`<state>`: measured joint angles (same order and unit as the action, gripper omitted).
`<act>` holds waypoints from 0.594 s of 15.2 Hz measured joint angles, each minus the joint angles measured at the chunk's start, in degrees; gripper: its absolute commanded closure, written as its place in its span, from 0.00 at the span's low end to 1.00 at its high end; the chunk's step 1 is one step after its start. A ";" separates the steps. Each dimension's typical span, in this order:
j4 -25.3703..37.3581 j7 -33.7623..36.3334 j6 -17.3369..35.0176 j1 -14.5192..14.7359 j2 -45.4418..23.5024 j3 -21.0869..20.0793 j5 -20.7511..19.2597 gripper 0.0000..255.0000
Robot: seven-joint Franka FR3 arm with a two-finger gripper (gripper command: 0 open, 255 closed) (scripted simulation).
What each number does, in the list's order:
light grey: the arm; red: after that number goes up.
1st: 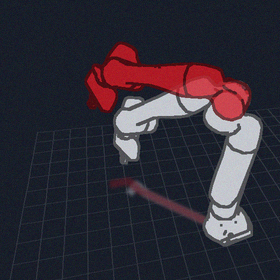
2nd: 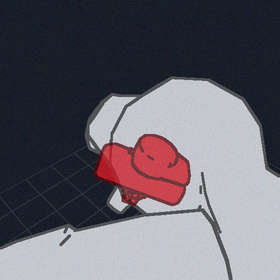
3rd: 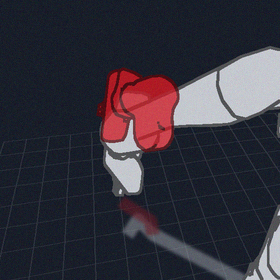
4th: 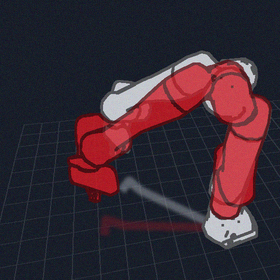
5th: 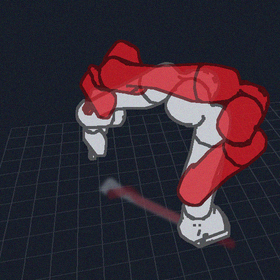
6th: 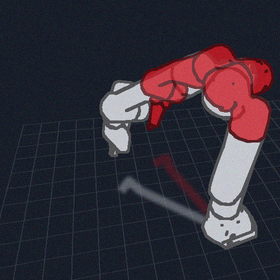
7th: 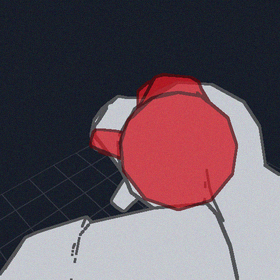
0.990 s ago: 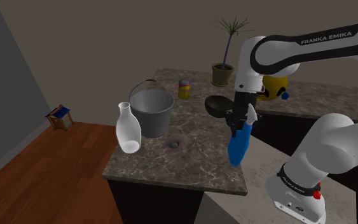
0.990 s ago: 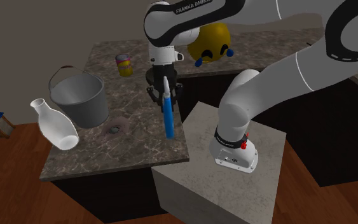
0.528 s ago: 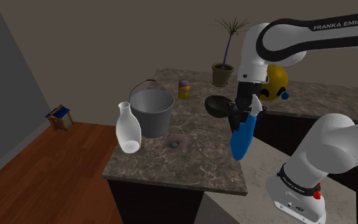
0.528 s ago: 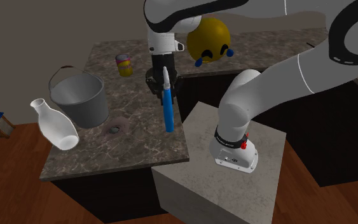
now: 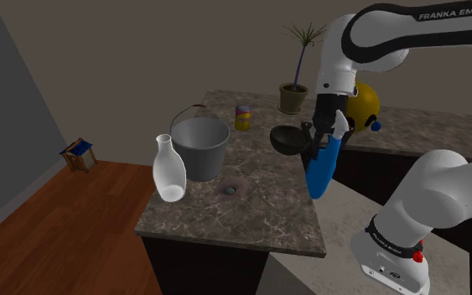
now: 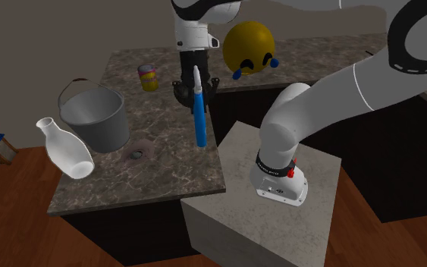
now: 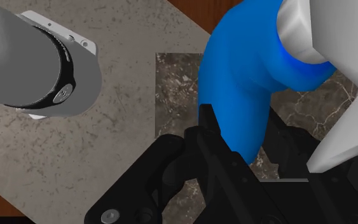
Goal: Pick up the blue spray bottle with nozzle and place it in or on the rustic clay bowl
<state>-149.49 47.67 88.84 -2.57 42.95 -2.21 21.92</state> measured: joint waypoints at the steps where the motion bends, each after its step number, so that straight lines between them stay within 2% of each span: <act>1: 0.99 -0.87 -0.22 -0.49 -1.12 0.84 -0.89 1.00; 9: 12.26 -9.35 0.76 -4.05 -15.94 7.55 -7.15 1.00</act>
<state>-137.24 38.31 89.60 -6.62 27.01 5.34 14.77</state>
